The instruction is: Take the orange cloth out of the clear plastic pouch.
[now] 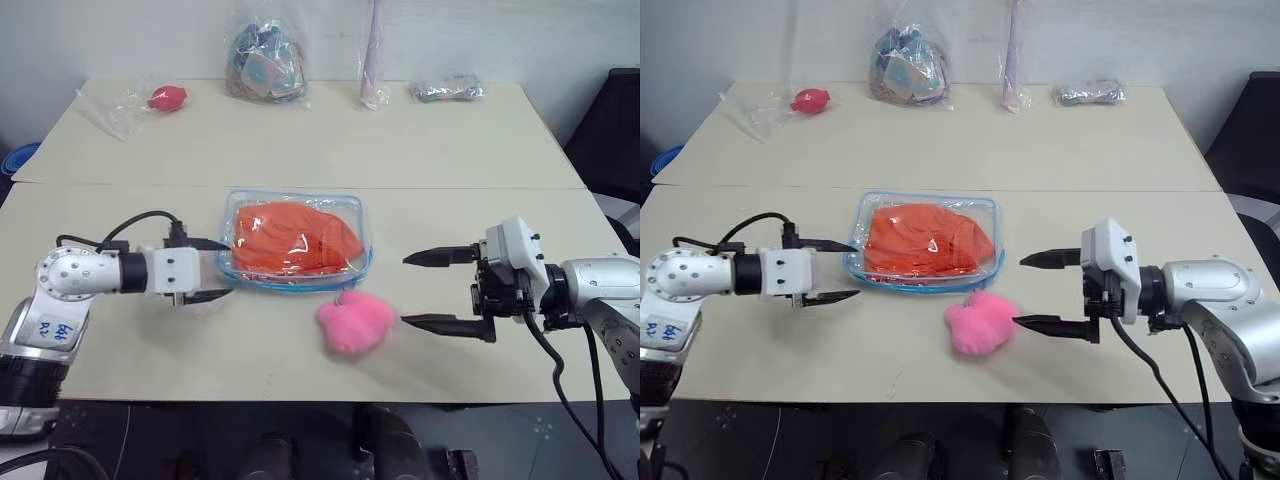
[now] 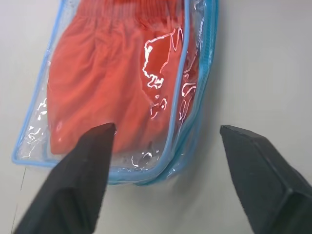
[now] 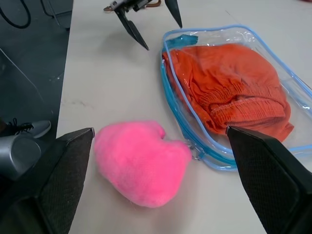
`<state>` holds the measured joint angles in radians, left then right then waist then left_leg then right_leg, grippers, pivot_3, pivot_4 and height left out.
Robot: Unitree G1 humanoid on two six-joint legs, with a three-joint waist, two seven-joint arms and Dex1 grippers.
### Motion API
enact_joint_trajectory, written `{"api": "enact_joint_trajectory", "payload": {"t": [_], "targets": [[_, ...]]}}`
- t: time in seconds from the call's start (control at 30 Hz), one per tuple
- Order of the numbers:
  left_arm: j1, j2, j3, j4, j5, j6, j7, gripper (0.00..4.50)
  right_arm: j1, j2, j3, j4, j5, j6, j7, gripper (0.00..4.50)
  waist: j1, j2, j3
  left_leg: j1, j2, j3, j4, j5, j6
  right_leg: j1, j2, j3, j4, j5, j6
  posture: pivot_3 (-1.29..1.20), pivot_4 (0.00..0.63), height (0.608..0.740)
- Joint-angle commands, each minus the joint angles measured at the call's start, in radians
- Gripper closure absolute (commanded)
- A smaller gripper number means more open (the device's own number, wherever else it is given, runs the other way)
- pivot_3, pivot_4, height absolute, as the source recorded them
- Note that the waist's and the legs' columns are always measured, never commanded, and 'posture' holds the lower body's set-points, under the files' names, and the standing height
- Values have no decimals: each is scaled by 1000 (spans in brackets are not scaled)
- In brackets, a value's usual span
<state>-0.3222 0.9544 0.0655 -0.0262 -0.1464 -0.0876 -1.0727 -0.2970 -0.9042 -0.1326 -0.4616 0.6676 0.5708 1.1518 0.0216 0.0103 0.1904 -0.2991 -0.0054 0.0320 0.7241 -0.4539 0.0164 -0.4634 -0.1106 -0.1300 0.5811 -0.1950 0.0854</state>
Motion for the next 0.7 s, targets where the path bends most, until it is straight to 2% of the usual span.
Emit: {"api": "enact_joint_trajectory", "payload": {"t": [0.03,0.13,0.2,0.27,0.3,0.37,0.47,0.53,0.7], "targets": [[14,47,116,-179,-234,339,-8,610,-5,-14,-8,5,-25,-43,9,0,-1,0,0,0,0,0,0,0,0,0,0,0,0,0,0,0,150,740],[-23,50,153,-313,-486,693,54,610,-10,-9,3,23,-52,-71,11,0,3,0,0,0,1,-1,0,0,0,1,-1,0,0,0,0,0,150,740],[-81,29,135,-370,-619,901,128,610,-17,-6,7,37,-65,-83,12,0,5,0,0,0,0,-2,0,0,0,1,-3,0,0,0,0,0,150,740],[-139,-8,99,-404,-667,987,186,610,-23,-8,10,43,-72,-89,15,0,3,0,0,0,0,-2,0,0,0,2,-2,1,1,0,0,0,150,740],[-165,-23,72,-415,-663,1000,200,610,-24,-12,13,44,-78,-95,19,0,2,0,0,1,-1,-2,0,0,0,2,-2,1,1,0,0,0,150,740],[-213,-43,-28,-437,-568,933,188,610,-19,-24,15,47,-98,-115,35,0,1,0,0,1,-2,-1,0,0,0,2,-1,1,1,0,0,0,150,740],[-272,-74,-237,-403,-355,698,84,610,-12,-38,11,49,-106,-124,55,0,0,0,0,1,-2,0,0,0,-1,2,0,2,0,0,0,0,150,740],[-299,-105,-322,-360,-282,611,32,610,-12,-39,13,50,-109,-126,57,0,0,0,0,1,-2,1,0,0,-1,2,1,3,0,0,0,0,150,740],[-363,-239,-432,-260,-238,657,14,610,-18,-31,24,27,-106,-111,36,0,1,0,0,0,-1,3,0,0,-2,2,2,4,0,0,-1,0,150,740]]}}
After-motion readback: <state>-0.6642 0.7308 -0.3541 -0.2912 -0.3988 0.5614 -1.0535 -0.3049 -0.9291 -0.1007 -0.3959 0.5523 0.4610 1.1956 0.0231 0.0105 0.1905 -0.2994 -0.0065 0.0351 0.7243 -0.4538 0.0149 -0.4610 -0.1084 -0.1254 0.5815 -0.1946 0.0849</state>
